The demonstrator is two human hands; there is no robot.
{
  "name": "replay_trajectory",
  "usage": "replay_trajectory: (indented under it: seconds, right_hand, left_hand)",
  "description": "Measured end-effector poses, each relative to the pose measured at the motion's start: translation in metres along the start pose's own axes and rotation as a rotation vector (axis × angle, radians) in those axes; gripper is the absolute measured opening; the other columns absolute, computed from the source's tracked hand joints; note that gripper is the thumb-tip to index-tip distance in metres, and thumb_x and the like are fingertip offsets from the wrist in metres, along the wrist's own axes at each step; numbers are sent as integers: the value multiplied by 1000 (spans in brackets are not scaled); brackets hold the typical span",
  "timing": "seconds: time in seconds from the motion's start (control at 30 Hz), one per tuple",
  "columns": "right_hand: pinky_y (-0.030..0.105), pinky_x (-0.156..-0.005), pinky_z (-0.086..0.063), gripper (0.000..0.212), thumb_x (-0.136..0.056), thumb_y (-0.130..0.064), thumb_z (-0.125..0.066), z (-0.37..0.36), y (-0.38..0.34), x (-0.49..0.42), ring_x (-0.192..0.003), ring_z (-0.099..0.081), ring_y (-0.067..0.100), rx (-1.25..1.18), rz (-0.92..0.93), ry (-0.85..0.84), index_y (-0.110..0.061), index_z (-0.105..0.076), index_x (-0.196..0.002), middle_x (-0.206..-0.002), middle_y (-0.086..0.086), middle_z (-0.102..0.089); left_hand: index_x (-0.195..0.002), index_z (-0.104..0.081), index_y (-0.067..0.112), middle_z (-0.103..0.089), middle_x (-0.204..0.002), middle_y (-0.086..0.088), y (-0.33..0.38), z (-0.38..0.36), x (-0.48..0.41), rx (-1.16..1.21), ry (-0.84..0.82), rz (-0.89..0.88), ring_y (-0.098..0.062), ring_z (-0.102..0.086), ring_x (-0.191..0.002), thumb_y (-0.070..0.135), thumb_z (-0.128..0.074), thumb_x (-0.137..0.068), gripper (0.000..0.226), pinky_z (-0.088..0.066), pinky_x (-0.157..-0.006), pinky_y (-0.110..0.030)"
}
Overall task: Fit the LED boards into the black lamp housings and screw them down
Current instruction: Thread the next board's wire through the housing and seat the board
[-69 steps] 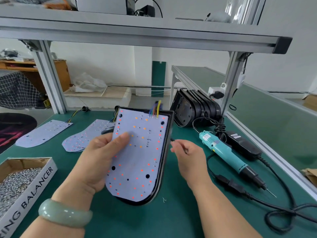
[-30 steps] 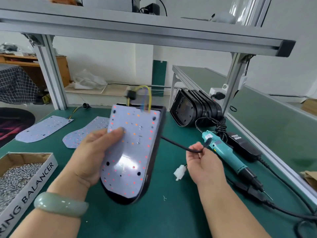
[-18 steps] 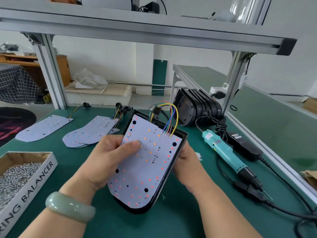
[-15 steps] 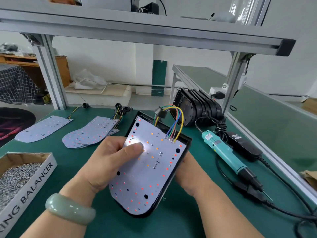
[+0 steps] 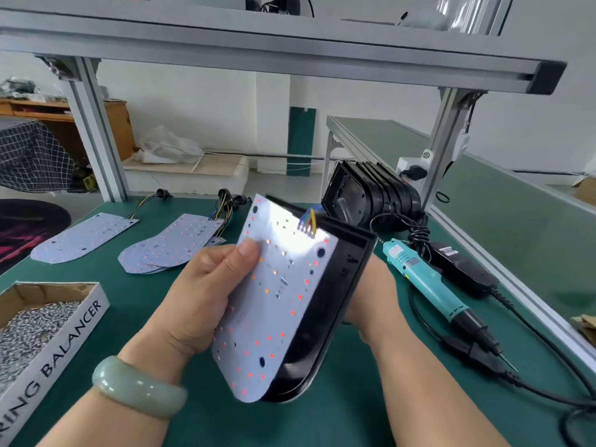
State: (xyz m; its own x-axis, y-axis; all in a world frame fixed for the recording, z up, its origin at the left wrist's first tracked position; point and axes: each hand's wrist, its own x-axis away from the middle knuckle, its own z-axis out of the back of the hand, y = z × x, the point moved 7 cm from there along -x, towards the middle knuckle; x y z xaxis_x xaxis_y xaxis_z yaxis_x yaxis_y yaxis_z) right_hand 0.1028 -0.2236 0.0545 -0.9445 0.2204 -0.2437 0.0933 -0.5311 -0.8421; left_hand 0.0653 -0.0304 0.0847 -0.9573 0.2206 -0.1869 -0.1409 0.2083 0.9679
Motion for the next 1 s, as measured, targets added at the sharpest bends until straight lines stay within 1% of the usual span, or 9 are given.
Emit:
replay_trajectory:
  seconds: [0.2, 0.27, 0.33, 0.43, 0.5, 0.6, 0.8, 0.9, 1.0]
  right_hand:
    - [22, -54, -40, 23, -87, -6, -47, -2, 7, 2, -62, -44, 20, 199, 44, 9, -16, -46, -66, -66, 0, -53]
    - [25, -62, -52, 19, -84, -5, -57, -3, -6, 10, -70, -55, 12, -89, 87, -72, -24, -60, -83, -107, 3, -57]
    - [24, -77, -57, 42, -79, -7, -65, 6, -17, 15, -73, -59, -10, -498, 94, -119, -42, -63, -103, -149, -13, -19]
    - [37, -111, -38, 38, -66, -38, -66, 25, -22, 17, -123, -49, -5, -831, 71, -90, -52, -62, -102, -155, -23, -10]
    - [33, -111, -37, 39, -70, -51, -62, 29, -29, 19, -126, -49, 1, -810, 127, -98, -52, -56, -108, -150, -19, -35]
    - [7, -82, -45, 33, -87, -29, -68, 22, -41, 24, -97, -60, -15, -543, 216, -131, -44, -57, -114, -104, -33, -66]
    - [16, -56, -45, 30, -70, -14, -79, 34, -45, 22, -57, -60, -4, -200, 181, 9, -39, -67, -57, -59, -22, -66]
    - [38, -63, -52, 17, -62, -30, -70, 35, -53, 24, -67, -62, 22, -59, 213, -15, -35, -67, -78, -73, 1, -68]
    - [32, -53, -46, 32, -56, -37, -60, 35, -52, 22, -55, -48, 12, -34, 188, -107, -17, -70, -79, -67, 15, -64]
  left_hand:
    - [-73, -78, 12, -73, -68, -7, -9, -8, -1, 93, -41, 101, -13, -68, -52, 46, -64, -78, 38, -51, -46, -19]
    - [-68, -78, 12, -72, -62, -5, -12, -4, -2, 88, -14, 142, -12, -66, -47, 41, -56, -77, 37, -49, -43, -16]
    - [-67, -77, 12, -72, -62, -6, -15, 0, -3, 89, -4, 163, -13, -66, -47, 42, -54, -74, 39, -48, -43, -17]
    - [-67, -78, 12, -72, -63, -5, -15, 6, -5, 118, 37, 161, -13, -66, -48, 42, -57, -72, 37, -49, -44, -17]
    - [-72, -77, 7, -73, -68, -10, -17, 7, -5, 48, 28, 159, -17, -66, -53, 39, -70, -73, 33, -50, -50, -22]
    - [-77, -74, 5, -72, -76, -13, -18, 0, -2, -102, -65, 139, -20, -65, -59, 44, -63, -77, 41, -50, -54, -25]
    - [-70, -60, -8, -55, -72, -2, 3, -13, 1, -426, -119, -125, -8, -56, -67, 61, -55, -69, 69, -43, -62, -20]
    - [-53, -46, 5, -40, -63, -6, 11, -18, 2, -541, -99, -220, -1, -44, -58, 59, -52, -73, 58, -36, -56, -12]
    - [-55, -37, 3, -40, -60, -20, 12, -23, 3, -623, -141, -279, -12, -41, -62, 58, -50, -77, 60, -37, -60, -15]
